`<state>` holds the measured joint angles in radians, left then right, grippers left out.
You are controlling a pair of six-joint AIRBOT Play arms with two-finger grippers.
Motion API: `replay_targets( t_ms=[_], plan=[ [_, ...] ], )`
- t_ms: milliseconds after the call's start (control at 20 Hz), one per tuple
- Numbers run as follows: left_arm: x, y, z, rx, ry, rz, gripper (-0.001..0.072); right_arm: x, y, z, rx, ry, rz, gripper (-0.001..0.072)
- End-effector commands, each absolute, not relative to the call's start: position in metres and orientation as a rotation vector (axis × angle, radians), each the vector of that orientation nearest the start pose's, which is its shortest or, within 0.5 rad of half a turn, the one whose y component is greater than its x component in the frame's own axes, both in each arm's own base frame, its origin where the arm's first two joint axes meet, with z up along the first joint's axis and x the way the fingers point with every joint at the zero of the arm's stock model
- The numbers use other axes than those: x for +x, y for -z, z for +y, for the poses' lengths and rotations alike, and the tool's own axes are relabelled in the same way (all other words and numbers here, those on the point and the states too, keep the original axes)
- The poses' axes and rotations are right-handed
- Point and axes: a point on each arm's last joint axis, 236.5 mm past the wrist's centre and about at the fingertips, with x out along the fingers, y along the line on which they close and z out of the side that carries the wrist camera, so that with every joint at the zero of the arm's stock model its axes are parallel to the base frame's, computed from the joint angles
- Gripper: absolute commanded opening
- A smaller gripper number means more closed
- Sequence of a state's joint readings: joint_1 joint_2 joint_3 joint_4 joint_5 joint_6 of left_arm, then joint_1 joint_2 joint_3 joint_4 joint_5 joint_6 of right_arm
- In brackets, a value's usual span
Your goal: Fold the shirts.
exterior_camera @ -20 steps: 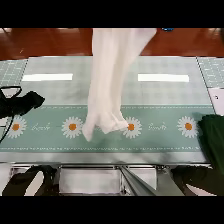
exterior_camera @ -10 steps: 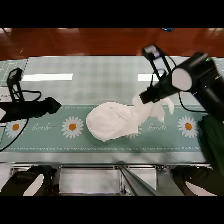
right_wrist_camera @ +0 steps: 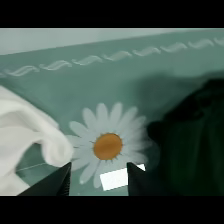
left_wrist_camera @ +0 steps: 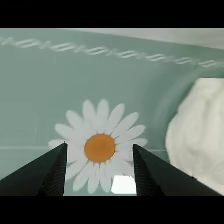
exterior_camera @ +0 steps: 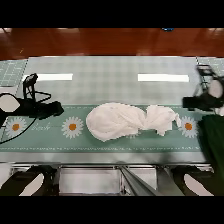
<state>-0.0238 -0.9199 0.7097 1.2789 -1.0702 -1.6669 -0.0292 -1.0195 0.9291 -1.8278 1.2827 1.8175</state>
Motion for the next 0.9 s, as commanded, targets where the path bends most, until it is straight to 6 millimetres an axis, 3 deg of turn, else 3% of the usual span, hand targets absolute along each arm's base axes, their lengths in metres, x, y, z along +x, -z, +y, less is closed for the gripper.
replay_targets(
  t_ms=[0, 100, 250, 350, 500, 700, 850],
  plan=[
    [0.253, 0.037, -0.106, -0.644, 0.236, 1.372, 0.0505, 0.275, -0.003, -0.075, 0.435, 0.312, 1.144, 0.0407],
    [0.248, 0.042, -0.136, -0.779, 0.347, 1.342, 0.0505, 0.270, 0.009, -0.037, 0.556, 0.130, 1.086, 0.0407],
    [0.257, 0.050, -0.141, -0.877, 0.313, 1.318, 0.0505, 0.257, 0.018, -0.001, 0.659, 0.043, 1.085, 0.0407],
    [0.256, 0.056, -0.152, -0.935, 0.319, 1.358, 0.0505, 0.251, 0.026, 0.009, 0.621, -0.001, 1.108, 0.0408],
    [0.247, 0.077, -0.166, -0.925, 0.314, 1.438, 0.0505, 0.249, 0.028, 0.008, 0.604, 0.004, 1.118, 0.0408],
    [0.261, 0.085, -0.188, -0.926, 0.314, 1.394, 0.0505, 0.245, 0.037, -0.034, 0.627, 0.196, 1.099, 0.0408],
    [0.257, 0.094, -0.209, -0.875, 0.344, 1.433, 0.0505, 0.238, 0.037, -0.043, 0.649, 0.207, 1.107, 0.0408]
  ],
)
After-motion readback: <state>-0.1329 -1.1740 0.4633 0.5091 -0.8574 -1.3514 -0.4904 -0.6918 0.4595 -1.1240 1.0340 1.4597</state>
